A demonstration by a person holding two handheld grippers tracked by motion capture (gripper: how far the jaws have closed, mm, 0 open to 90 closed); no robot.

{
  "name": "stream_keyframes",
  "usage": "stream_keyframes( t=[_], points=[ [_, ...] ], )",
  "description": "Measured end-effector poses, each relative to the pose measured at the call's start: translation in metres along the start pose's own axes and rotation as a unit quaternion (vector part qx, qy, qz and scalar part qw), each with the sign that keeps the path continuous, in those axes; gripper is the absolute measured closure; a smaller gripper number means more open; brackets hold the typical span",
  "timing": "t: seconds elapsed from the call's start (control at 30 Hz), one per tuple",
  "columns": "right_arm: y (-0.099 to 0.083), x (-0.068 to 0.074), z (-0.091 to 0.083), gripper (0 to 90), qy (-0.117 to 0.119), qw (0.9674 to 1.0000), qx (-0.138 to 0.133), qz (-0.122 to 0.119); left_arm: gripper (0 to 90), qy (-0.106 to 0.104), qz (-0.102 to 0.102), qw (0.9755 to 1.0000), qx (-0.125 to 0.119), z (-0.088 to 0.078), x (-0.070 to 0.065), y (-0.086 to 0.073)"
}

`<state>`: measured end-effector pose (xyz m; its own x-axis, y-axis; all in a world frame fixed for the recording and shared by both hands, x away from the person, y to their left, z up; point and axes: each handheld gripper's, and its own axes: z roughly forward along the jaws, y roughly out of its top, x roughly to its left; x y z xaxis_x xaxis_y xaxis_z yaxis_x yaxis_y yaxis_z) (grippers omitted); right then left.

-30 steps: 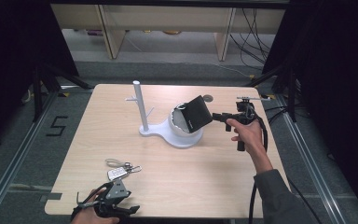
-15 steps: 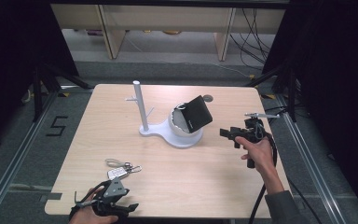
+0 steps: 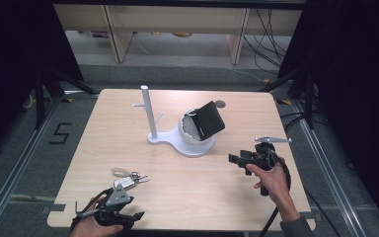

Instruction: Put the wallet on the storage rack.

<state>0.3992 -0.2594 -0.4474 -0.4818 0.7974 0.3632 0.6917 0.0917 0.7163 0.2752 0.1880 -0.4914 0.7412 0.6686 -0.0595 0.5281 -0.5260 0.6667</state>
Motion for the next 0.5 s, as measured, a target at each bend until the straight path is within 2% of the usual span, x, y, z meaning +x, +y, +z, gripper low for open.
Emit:
stream_keyframes(
  t=[0.2,0.23,0.37,0.4,0.43,0.47,0.5],
  points=[
    [-0.009,0.005,0.002,35.1,-0.001,0.9999,0.003,-0.010,34.5,-0.002,-0.001,1.0000,-0.004,-0.002,0.002,0.001],
    [-0.011,0.006,0.003,34.6,-0.001,0.9999,0.006,-0.014,34.5,0.003,-0.001,1.0000,-0.003,-0.002,0.003,0.001],
    [-0.020,0.012,0.007,33.8,0.000,0.9995,0.017,-0.028,33.5,0.002,-0.007,0.9999,-0.007,-0.004,0.005,0.002],
    [-0.023,0.014,0.009,33.3,0.005,0.9994,0.020,-0.027,33.0,0.003,-0.007,0.9999,-0.008,-0.004,0.005,0.002],
    [-0.025,0.015,0.010,32.8,0.000,0.9993,0.024,-0.030,32.8,0.006,-0.003,1.0000,-0.005,-0.004,0.007,0.002],
    [-0.027,0.016,0.011,32.7,0.007,0.9992,0.024,-0.032,32.5,0.007,-0.006,0.9999,-0.006,-0.004,0.008,0.002],
    [-0.032,0.018,0.012,31.9,0.004,0.9988,0.034,-0.035,31.8,0.007,-0.009,0.9999,-0.008,-0.004,0.008,0.002]
  ],
)
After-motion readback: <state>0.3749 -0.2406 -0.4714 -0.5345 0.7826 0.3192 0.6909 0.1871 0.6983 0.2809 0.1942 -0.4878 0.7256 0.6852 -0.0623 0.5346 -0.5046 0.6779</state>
